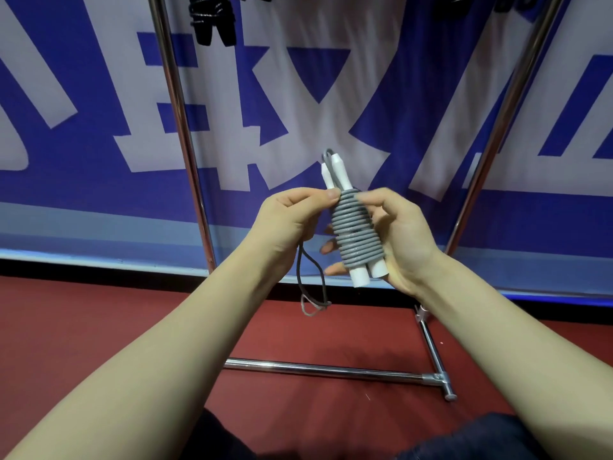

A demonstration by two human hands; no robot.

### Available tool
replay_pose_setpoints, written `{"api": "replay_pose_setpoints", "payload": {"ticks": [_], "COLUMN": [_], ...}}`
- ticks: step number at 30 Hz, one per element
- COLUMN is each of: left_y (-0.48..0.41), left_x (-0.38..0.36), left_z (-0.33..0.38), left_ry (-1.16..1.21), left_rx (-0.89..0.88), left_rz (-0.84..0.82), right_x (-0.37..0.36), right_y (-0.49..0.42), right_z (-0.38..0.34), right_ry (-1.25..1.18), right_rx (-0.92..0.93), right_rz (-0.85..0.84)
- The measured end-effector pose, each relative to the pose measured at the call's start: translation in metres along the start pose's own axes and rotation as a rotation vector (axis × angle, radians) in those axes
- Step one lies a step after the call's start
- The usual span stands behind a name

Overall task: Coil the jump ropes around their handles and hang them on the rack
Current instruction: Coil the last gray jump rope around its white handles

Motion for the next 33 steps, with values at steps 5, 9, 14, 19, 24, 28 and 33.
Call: {"api": "replay_pose_setpoints", "payload": {"ticks": [5,9,14,19,24,28,33], "left_y": [-0.002,-0.001,0.001,-0.003,-0.006,-0.009,-0.005], "left_x": [0.020,0.025,0.023,0.012,0.012,0.025,0.002], "left_z": [-0.002,-0.004,-0.007,0.005,0.009,0.013,0.019], "left_ry": [-0.027,-0.044,-0.063,-0.106,-0.037,-0.120,-0.300], "left_rx": [-0.011,-0.016,-0.031,-0.114,-0.109,-0.120,-0.153], "left_rz": [0.203,0.301,0.341,0.140,-0.037,0.045,-0.131], "right_x": [0.009,-0.006,-0.012,0.003,0.014,0.009,0.007], "right_y": [0.000,0.003,0.003,0.001,-0.007,-0.002,-0.001], "right_z": [-0.016,-0.021,-0.029,-0.034,-0.021,-0.019,-0.012], "right_ry": [0.672,1.198,1.486,1.243,0.574,0.389,0.176], "right_rx": [0.218,0.367,0.351,0.312,0.213,0.198,0.155], "right_rz": [0.192,0.282,0.412,0.483,0.346,0.260,0.148]}}
Point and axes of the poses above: each hand's wrist, its own y-axis away from the middle knuckle, its own x-axis out of the back of the hand, z = x × y, the point moved 10 cm from there along -y, towards the middle knuckle, and after that the axes turned 2 degrees about x, right-handed, at the moved point
